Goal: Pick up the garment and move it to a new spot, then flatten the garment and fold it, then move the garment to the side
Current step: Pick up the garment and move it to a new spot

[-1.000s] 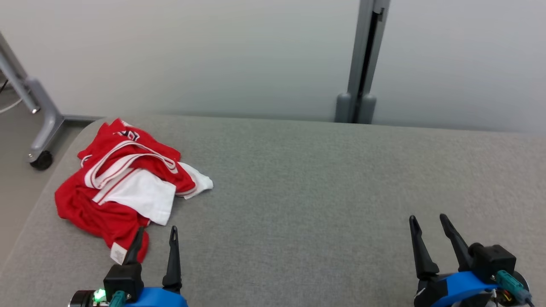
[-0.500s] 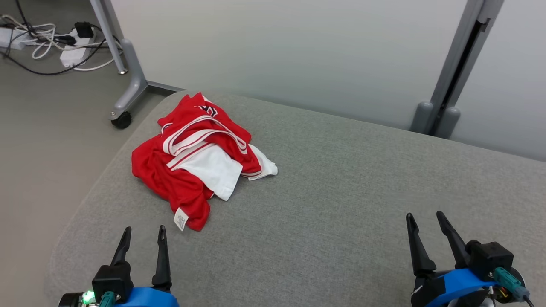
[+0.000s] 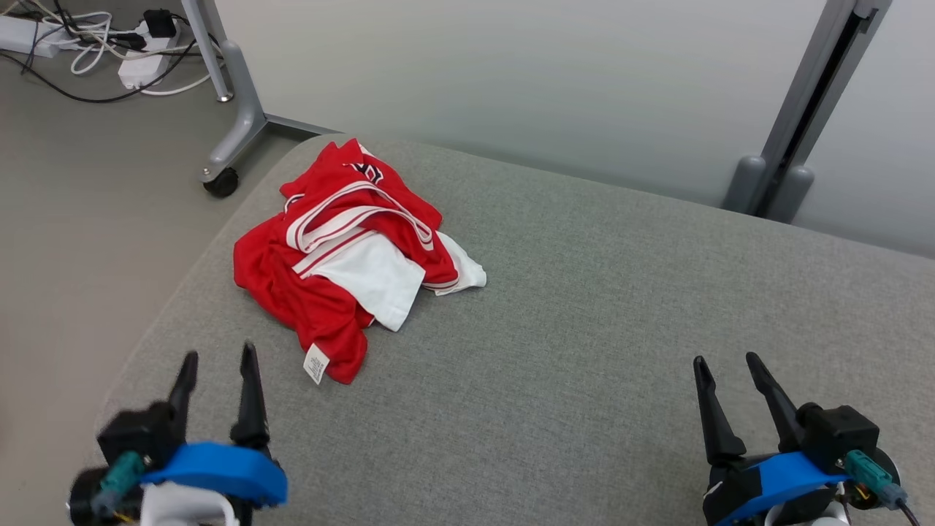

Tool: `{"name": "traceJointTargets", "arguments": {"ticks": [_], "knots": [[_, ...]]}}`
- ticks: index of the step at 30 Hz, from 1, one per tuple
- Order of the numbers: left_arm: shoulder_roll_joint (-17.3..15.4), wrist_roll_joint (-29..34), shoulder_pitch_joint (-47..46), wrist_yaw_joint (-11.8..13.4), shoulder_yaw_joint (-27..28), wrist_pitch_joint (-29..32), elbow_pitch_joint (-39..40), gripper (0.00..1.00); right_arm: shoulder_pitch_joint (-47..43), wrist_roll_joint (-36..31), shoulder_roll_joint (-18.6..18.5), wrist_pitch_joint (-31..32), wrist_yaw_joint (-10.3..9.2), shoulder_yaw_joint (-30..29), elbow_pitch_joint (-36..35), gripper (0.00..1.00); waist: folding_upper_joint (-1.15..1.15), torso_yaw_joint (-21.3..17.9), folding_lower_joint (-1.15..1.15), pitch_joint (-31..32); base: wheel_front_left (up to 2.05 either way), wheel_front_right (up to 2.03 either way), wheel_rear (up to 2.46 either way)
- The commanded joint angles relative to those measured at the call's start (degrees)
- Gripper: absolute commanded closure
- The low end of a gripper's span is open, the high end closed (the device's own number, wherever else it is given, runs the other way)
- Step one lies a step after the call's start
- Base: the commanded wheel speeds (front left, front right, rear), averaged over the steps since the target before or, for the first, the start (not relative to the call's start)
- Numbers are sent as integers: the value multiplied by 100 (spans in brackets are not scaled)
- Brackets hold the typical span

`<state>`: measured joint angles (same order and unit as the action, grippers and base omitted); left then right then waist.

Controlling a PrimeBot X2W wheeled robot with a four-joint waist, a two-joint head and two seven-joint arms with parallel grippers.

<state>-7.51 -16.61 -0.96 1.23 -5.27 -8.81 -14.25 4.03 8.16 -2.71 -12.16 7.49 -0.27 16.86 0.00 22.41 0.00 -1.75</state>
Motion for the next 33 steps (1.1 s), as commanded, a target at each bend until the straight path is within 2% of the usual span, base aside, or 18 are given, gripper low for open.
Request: {"name": "traceJointTargets", "arguments": {"ticks": [1,2,4,9,16,21,25,29,31,32,33], "knots": [[-188,-139,-358,-74,132,358,439,0,58,-59,-33,15,2,-39,-76,0,0,-31,0,-79,0,0,0],[-188,-139,-358,-74,132,358,439,0,58,-59,-33,15,2,-39,-76,0,0,-31,0,-79,0,0,0],[-302,-295,-557,-83,233,786,889,0,96,-78,-32,23,2,-76,-137,0,0,-77,0,-189,0,0,0],[-800,-735,-1272,-107,619,1919,1385,0,250,-126,-32,64,1,-46,-286,0,0,-308,0,-561,0,0,0],[-1574,-1302,-2063,-198,1158,3097,752,0,549,-205,-32,127,1,186,-607,0,0,-901,0,-1296,0,0,0],[-1972,-1629,-2319,-182,1464,3714,213,0,801,-302,-31,213,1,307,-926,0,0,-1378,0,-1868,0,0,0],[-2160,-1872,-2421,-137,1606,4155,-64,0,891,-335,-30,247,1,343,-1123,0,0,-1663,0,-2194,0,0,0],[-2325,-1835,-2415,-54,1601,4424,-280,0,888,-298,-30,265,1,338,-1186,0,0,-1868,0,-2389,0,0,0],[-2280,-1950,-2376,6,1547,4746,-453,0,867,-266,-29,252,1,348,-1198,0,0,-1933,0,-2437,0,0,0],[-2278,-1972,-2358,35,1518,4890,-492,16,860,-256,-30,248,1,350,-1192,0,0,-1960,0,-2452,0,0,0],[-2296,-1992,-2375,64,1520,4955,-491,64,860,-249,-30,244,1,360,-1179,0,0,-1992,0,-2460,0,0,0]]}}
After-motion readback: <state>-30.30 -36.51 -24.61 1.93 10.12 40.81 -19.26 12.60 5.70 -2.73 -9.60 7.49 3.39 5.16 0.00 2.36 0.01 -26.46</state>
